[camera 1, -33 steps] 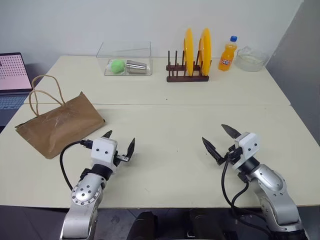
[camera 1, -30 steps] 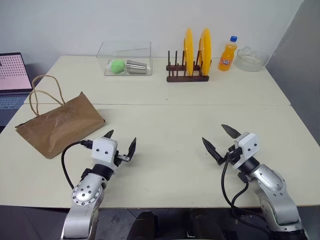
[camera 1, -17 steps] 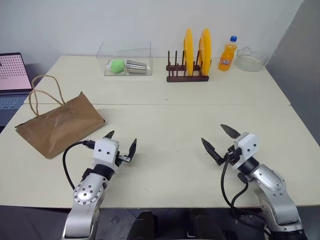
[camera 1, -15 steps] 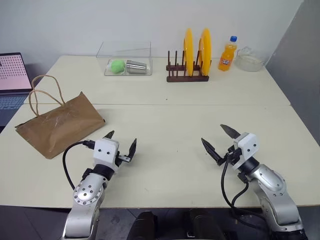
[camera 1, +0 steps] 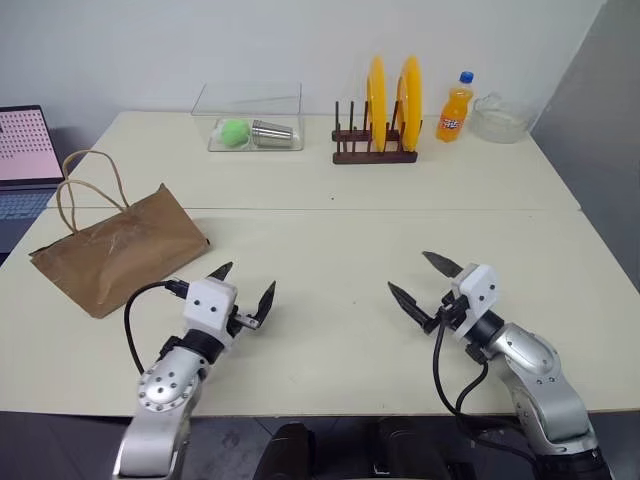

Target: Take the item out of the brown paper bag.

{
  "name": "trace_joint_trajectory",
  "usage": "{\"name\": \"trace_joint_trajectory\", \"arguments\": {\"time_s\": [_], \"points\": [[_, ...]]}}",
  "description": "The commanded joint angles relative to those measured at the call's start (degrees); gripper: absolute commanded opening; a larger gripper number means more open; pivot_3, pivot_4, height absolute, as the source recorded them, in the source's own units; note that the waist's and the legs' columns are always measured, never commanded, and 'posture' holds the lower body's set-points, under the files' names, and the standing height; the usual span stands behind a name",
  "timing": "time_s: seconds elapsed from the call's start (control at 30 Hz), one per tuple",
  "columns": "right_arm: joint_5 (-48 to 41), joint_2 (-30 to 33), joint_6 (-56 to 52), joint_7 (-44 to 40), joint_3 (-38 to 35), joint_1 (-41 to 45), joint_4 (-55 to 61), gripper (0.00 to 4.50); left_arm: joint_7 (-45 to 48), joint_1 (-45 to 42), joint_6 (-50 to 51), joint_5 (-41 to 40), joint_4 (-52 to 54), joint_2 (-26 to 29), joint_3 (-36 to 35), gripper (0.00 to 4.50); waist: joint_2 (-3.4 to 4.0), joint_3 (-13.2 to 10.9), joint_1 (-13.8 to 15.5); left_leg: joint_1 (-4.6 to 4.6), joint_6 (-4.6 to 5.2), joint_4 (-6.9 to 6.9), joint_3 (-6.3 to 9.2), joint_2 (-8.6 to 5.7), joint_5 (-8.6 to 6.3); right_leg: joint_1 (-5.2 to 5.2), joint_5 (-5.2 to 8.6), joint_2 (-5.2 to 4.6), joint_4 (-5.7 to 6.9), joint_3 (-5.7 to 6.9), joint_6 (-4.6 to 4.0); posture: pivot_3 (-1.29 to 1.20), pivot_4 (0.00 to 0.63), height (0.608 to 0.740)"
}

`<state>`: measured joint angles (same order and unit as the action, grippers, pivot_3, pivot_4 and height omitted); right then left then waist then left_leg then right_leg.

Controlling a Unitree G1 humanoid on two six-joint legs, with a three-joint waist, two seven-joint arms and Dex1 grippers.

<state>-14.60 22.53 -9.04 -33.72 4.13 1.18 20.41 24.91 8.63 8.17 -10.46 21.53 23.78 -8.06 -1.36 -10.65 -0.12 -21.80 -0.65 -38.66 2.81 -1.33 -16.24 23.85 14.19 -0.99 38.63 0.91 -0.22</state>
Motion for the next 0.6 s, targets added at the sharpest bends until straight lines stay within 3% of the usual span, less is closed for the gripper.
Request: {"name": "trace_joint_trajectory", "arguments": {"time_s": [0.03,0.37,0.6], "points": [[-4.1,0.9,-2.9,-3.8,1.3,4.0,4.1,4.50,4.6,-2.4,2.2,-6.7,0.0,4.8,-7.4,4.36,0.00,0.0,0.0,0.00,0.00,0.00,0.01,0.00,0.00,0.00,0.00,0.00,0.00,0.01,0.00,0.00,0.150,0.740],[-12.3,3.5,-11.2,-13.9,3.5,17.3,3.6,4.50,9.6,-0.4,19.0,-25.1,0.9,15.7,-28.3,4.36,0.00,0.0,-0.1,-0.05,0.01,0.04,0.06,0.00,-0.01,0.00,0.00,-0.01,-0.13,0.04,0.00,0.00,0.150,0.740],[-16.1,5.0,-13.9,-22.6,5.7,24.1,0.9,4.50,10.2,4.3,23.9,-30.3,0.1,19.2,-40.9,4.36,-0.02,0.0,-0.1,-0.01,0.01,0.25,0.08,0.01,0.00,0.04,0.00,-0.02,-0.23,0.06,-0.01,0.00,0.150,0.740]]}}
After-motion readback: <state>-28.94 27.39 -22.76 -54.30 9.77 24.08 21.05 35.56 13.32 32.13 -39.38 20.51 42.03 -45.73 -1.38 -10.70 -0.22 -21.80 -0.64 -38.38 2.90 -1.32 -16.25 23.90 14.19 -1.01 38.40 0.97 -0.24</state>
